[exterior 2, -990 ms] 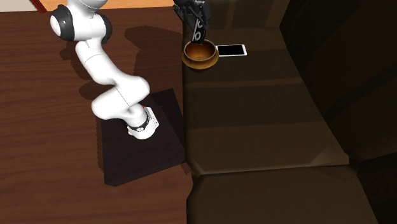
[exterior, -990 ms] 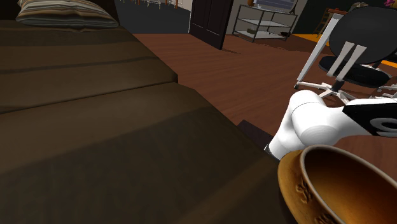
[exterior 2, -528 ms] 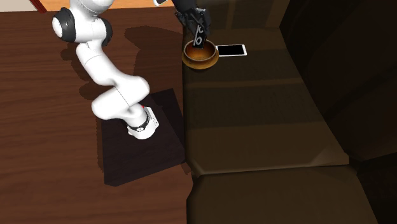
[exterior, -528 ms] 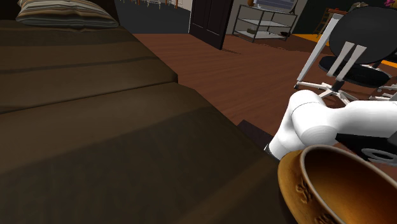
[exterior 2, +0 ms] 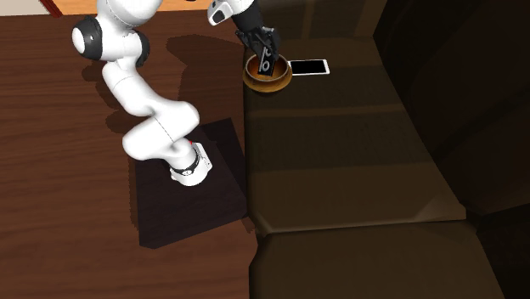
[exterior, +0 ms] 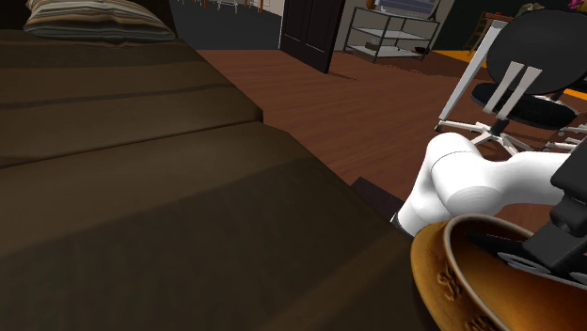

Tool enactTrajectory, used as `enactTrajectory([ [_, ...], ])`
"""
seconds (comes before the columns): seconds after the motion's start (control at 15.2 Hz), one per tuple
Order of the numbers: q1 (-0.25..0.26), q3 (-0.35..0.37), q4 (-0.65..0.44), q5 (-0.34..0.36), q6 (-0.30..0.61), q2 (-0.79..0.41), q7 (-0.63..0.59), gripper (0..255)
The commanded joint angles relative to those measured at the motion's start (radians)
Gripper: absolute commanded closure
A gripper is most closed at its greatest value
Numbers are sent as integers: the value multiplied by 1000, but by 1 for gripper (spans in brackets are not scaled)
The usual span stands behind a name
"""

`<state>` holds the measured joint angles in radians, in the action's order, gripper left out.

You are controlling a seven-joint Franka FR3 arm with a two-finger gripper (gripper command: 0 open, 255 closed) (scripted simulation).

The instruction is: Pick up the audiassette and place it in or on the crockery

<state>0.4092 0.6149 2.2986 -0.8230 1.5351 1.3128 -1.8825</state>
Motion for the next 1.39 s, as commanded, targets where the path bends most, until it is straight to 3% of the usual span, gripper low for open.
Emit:
enactTrajectory([
  [0.0, 3, 3, 11, -3, 4, 7, 2, 255],
  [0.4, 3, 3, 11, -3, 4, 7, 2, 255],
  [0.46, 3, 3, 11, -3, 4, 7, 2, 0],
  [0.79, 3, 3, 11, -3, 4, 7, 2, 0],
  [1.06, 2, -76, -98, 61, -83, -33, -19, 0],
  [1.32, 2, -76, -98, 61, -83, -33, -19, 0],
])
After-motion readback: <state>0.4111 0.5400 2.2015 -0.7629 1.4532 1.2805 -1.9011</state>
